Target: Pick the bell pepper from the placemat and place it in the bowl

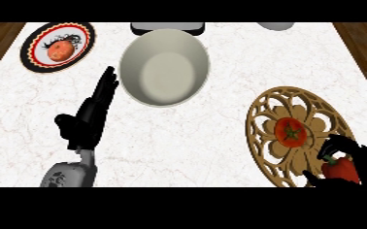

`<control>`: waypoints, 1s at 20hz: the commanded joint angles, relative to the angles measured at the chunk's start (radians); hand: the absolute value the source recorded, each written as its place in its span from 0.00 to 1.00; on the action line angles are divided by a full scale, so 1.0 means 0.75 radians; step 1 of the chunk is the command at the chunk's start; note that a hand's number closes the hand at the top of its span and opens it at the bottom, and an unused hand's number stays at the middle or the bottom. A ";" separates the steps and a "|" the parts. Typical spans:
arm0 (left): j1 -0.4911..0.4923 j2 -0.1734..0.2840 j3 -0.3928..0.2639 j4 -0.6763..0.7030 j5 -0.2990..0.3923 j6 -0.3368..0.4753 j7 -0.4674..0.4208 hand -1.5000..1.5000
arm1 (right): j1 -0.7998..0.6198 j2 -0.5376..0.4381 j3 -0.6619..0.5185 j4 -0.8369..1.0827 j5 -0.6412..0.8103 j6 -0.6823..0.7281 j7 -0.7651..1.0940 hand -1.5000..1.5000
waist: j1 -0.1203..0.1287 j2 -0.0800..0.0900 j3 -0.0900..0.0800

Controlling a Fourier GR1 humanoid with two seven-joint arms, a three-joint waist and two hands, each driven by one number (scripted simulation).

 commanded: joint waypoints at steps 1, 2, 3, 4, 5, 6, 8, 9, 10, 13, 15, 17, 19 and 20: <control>-0.003 0.027 0.038 -0.008 0.023 -0.028 0.018 0.50 | 0.057 0.082 0.070 -0.043 0.011 -0.009 -0.036 1.00 | 0.005 0.010 0.021; -0.038 -0.019 0.000 0.065 -0.015 0.012 -0.009 0.50 | -0.021 0.262 0.250 -0.154 0.127 -0.097 0.173 1.00 | 0.007 0.012 0.019; -0.038 0.001 0.005 0.036 0.009 -0.021 0.003 0.50 | -0.109 0.326 0.350 -0.160 0.141 -0.139 0.271 1.00 | 0.046 0.015 0.017; -0.018 0.000 -0.006 0.015 0.011 -0.026 0.005 0.50 | -0.094 0.329 0.446 -0.130 0.126 -0.216 0.257 1.00 | 0.079 0.014 0.019; -0.061 -0.020 -0.025 0.015 -0.010 -0.007 0.015 0.50 | -0.144 0.331 0.500 -0.139 0.119 -0.235 0.300 1.00 | 0.098 0.016 0.019; -0.058 0.008 -0.022 0.020 0.002 -0.046 0.003 0.50 | -0.191 0.333 0.523 -0.125 0.111 -0.264 0.325 1.00 | 0.144 0.026 0.017; -0.058 -0.023 -0.053 0.028 0.004 -0.049 0.006 0.50 | -0.269 0.336 0.599 -0.128 0.100 -0.349 0.367 1.00 | 0.182 0.030 0.018; -0.081 -0.021 -0.064 0.021 -0.004 -0.055 0.007 0.50 | -0.312 0.337 0.642 -0.140 0.109 -0.397 0.389 1.00 | 0.187 0.023 0.018; -0.071 -0.029 -0.071 0.031 0.001 -0.058 0.015 0.50 | -0.361 0.338 0.690 -0.143 0.126 -0.461 0.418 1.00 | 0.197 0.022 0.017; -0.091 -0.040 -0.093 0.043 -0.010 -0.064 0.012 0.50 | -0.502 0.339 0.801 -0.149 0.147 -0.640 0.485 1.00 | 0.212 0.023 0.017; -0.101 -0.032 -0.091 0.045 -0.006 -0.075 0.019 0.50 | -0.584 0.340 0.873 -0.148 0.225 -0.739 0.554 1.00 | 0.216 0.013 0.012; -0.106 -0.027 -0.086 0.054 -0.012 -0.068 0.032 0.50 | -0.683 0.340 0.919 -0.131 0.325 -0.834 0.630 1.00 | 0.209 0.008 0.008; -0.102 -0.026 -0.100 0.064 -0.027 -0.071 0.021 0.50 | -0.779 0.340 0.970 -0.110 0.414 -0.885 0.715 1.00 | 0.205 0.001 0.004; -0.105 -0.029 -0.087 0.072 -0.012 -0.072 0.023 0.50 | -0.822 0.341 0.979 -0.072 0.460 -0.933 0.753 1.00 | 0.204 0.009 0.004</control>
